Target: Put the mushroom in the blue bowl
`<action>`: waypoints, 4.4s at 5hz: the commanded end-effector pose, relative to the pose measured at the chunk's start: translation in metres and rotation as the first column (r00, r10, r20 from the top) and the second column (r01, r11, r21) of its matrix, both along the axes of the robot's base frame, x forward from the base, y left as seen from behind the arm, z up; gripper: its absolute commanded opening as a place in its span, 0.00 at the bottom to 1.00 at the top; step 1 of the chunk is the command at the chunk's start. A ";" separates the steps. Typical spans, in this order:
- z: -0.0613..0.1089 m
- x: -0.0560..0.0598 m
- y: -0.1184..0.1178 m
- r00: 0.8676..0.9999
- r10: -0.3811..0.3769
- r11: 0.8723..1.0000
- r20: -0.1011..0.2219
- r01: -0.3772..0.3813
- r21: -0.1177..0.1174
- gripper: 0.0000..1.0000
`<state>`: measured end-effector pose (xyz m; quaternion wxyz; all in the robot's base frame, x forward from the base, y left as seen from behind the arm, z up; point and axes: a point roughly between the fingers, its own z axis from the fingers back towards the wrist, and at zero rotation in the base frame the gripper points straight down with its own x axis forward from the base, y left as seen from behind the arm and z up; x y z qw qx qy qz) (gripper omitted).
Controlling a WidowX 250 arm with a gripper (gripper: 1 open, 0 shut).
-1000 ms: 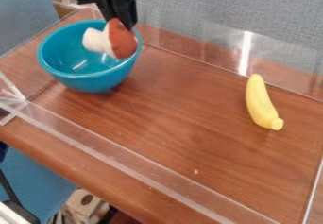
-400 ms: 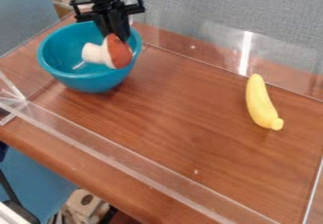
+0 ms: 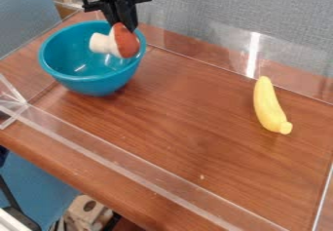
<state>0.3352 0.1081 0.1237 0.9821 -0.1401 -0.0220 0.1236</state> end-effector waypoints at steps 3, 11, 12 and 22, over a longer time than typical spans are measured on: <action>0.014 0.020 0.033 0.992 0.120 0.993 0.042 -0.121 0.004 0.00; 0.020 0.030 0.054 0.972 0.230 0.965 0.035 -0.224 -0.136 0.00; 0.028 0.025 0.052 0.964 0.263 0.954 0.039 -0.254 -0.158 0.00; 0.005 -0.021 0.062 0.967 0.248 0.965 0.060 -0.241 -0.099 0.00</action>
